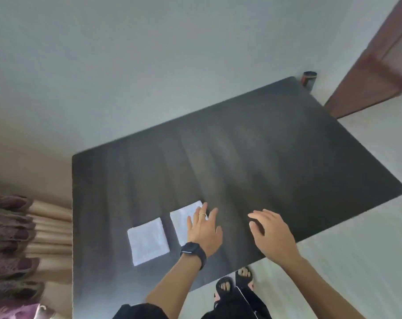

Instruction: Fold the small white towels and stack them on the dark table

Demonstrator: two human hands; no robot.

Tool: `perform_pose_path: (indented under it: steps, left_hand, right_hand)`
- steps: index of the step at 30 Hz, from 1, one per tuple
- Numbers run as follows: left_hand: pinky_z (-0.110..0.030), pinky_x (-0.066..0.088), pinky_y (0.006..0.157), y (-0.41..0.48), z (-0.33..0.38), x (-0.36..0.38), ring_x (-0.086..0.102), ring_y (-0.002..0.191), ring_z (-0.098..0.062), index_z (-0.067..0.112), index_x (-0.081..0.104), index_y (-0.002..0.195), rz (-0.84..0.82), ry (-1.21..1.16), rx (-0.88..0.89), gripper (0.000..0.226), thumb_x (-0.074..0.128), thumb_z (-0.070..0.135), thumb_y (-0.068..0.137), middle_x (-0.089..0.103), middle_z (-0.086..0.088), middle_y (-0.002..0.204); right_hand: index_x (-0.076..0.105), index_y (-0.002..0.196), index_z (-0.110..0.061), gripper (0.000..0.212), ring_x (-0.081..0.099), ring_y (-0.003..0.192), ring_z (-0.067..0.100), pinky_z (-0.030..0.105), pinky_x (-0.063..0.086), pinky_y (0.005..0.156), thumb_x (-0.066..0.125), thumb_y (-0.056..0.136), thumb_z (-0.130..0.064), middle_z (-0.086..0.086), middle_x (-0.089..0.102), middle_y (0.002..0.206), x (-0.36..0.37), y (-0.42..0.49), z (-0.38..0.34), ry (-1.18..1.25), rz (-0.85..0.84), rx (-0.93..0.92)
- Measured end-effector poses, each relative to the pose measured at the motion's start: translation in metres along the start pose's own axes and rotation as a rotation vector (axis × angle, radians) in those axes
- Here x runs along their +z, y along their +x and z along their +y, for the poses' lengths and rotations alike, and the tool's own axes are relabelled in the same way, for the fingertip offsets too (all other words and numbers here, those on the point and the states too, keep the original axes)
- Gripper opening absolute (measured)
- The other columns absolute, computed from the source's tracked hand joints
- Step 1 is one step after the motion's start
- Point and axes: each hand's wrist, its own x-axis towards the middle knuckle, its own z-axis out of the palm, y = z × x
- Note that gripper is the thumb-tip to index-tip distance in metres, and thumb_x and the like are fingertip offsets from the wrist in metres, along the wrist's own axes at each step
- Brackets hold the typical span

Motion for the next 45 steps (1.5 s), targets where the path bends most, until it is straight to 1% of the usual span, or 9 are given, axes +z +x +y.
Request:
perform_pose_path:
  steps: [6,10,13,17,21,34,36,41,45]
  left_hand:
    - [-0.05,0.01,0.121,-0.007,0.124,0.002,0.006,0.151,-0.025,0.031,0.022,0.154,-0.016,0.063,0.418,0.06,0.043,0.037,0.098,0.012,-0.002,0.165]
    - [-0.048,0.011,0.121,-0.042,0.237,0.007,0.008,0.151,-0.023,0.032,0.024,0.154,-0.022,0.065,0.732,0.059,0.044,0.036,0.099,0.017,0.0,0.163]
    - [-0.046,0.015,0.121,-0.08,0.323,0.014,0.015,0.15,-0.023,0.032,0.026,0.153,-0.041,0.081,0.976,0.057,0.045,0.034,0.099,0.022,-0.001,0.162]
    - [-0.044,0.028,0.116,-0.144,0.426,0.028,0.027,0.146,-0.024,0.028,0.035,0.15,0.017,0.096,1.273,0.057,0.051,0.033,0.096,0.033,-0.006,0.158]
    - [-0.04,0.028,0.115,-0.212,0.514,0.045,0.033,0.142,-0.023,0.027,0.04,0.148,0.03,0.032,1.446,0.056,0.055,0.032,0.094,0.039,-0.006,0.154]
    - [-0.04,0.031,0.114,-0.395,0.762,0.128,0.036,0.141,-0.021,0.031,0.04,0.148,0.074,-0.058,1.71,0.058,0.052,0.041,0.092,0.041,-0.003,0.153]
    - [-0.039,0.029,0.115,-0.412,0.795,0.141,0.034,0.142,-0.022,0.03,0.039,0.149,0.083,-0.066,1.731,0.057,0.056,0.037,0.094,0.039,-0.003,0.154]
    - [-0.039,0.024,0.118,-0.43,0.881,0.176,0.027,0.144,-0.018,0.033,0.035,0.15,0.068,-0.068,1.757,0.057,0.052,0.039,0.096,0.032,0.002,0.158]
    - [-0.042,0.023,0.118,-0.428,0.968,0.208,0.027,0.145,-0.017,0.034,0.035,0.15,0.058,-0.079,1.78,0.057,0.051,0.04,0.096,0.031,0.004,0.158]
  right_hand:
    - [0.062,0.128,-0.025,0.034,0.05,0.127,0.017,0.031,0.035,0.108,0.049,0.1,-0.037,-0.006,0.06,0.134,-0.079,-0.111,0.066,0.146,0.363,0.365]
    - [0.061,0.13,-0.028,0.033,0.043,0.134,0.021,0.036,0.036,0.106,0.051,0.1,-0.037,-0.003,0.06,0.132,-0.128,-0.21,0.109,0.149,0.634,0.625]
    - [0.065,0.125,-0.024,0.031,0.045,0.131,0.024,0.03,0.037,0.099,0.056,0.097,-0.034,-0.001,0.066,0.122,-0.163,-0.277,0.131,0.112,0.899,0.712]
    - [0.064,0.125,-0.025,0.029,0.042,0.133,0.02,0.03,0.04,0.097,0.057,0.097,-0.031,-0.008,0.064,0.125,-0.214,-0.36,0.165,0.053,1.077,0.819]
    - [0.064,0.123,-0.025,0.027,0.045,0.13,0.022,0.042,0.045,0.1,0.058,0.097,-0.031,-0.008,0.065,0.123,-0.255,-0.438,0.203,-0.037,1.244,0.854]
    - [0.063,0.121,-0.027,0.033,0.048,0.123,0.024,0.044,0.044,0.099,0.049,0.096,-0.041,-0.008,0.066,0.121,-0.394,-0.647,0.35,-0.222,1.384,0.908]
    - [0.063,0.12,-0.028,0.038,0.049,0.123,0.023,0.043,0.044,0.099,0.043,0.094,-0.047,-0.009,0.066,0.12,-0.411,-0.668,0.377,-0.25,1.391,0.919]
    - [0.064,0.119,-0.028,0.025,0.052,0.116,0.025,0.043,0.049,0.092,0.059,0.094,-0.032,-0.006,0.066,0.111,-0.453,-0.698,0.452,-0.256,1.423,0.971]
    - [0.064,0.122,-0.028,0.028,0.049,0.12,0.023,0.038,0.044,0.094,0.056,0.095,-0.034,-0.008,0.064,0.121,-0.498,-0.71,0.523,-0.263,1.395,1.02]
